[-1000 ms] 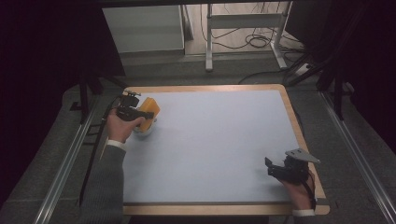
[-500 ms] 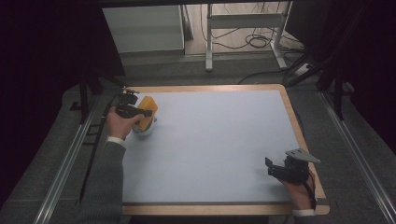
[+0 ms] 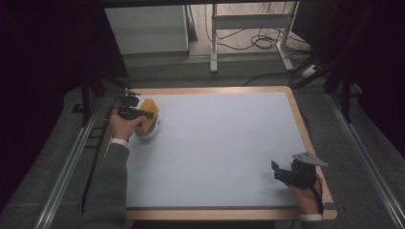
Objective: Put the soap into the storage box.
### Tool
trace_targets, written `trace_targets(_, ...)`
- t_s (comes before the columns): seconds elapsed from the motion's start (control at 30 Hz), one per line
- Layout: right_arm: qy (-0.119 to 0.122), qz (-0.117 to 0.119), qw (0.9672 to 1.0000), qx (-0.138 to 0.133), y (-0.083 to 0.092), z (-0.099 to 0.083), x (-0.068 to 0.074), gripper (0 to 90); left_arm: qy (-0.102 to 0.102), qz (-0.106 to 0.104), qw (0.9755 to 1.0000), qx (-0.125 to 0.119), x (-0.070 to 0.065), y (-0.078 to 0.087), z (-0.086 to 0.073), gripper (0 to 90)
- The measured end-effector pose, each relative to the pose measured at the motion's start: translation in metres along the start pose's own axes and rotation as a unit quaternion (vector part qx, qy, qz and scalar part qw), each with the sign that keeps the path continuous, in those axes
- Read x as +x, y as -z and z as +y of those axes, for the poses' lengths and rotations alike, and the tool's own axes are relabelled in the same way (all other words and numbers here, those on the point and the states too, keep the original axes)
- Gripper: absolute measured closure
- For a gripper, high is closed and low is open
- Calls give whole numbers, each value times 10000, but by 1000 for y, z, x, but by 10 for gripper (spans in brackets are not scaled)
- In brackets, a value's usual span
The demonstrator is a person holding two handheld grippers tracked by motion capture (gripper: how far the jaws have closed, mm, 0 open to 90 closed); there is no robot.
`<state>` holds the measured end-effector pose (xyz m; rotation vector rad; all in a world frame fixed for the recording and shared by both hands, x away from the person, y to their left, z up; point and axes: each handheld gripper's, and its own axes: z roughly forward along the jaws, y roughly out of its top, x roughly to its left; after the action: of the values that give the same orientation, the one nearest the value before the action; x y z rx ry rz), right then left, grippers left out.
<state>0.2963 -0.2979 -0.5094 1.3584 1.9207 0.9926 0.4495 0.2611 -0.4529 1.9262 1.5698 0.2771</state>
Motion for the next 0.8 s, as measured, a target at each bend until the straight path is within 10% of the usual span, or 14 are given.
trace_targets(0.8, 35, -11, 10000, 31, -2, -1, 0, 95, 430, 122, 9990, -59, 15, -21, -10, 609)
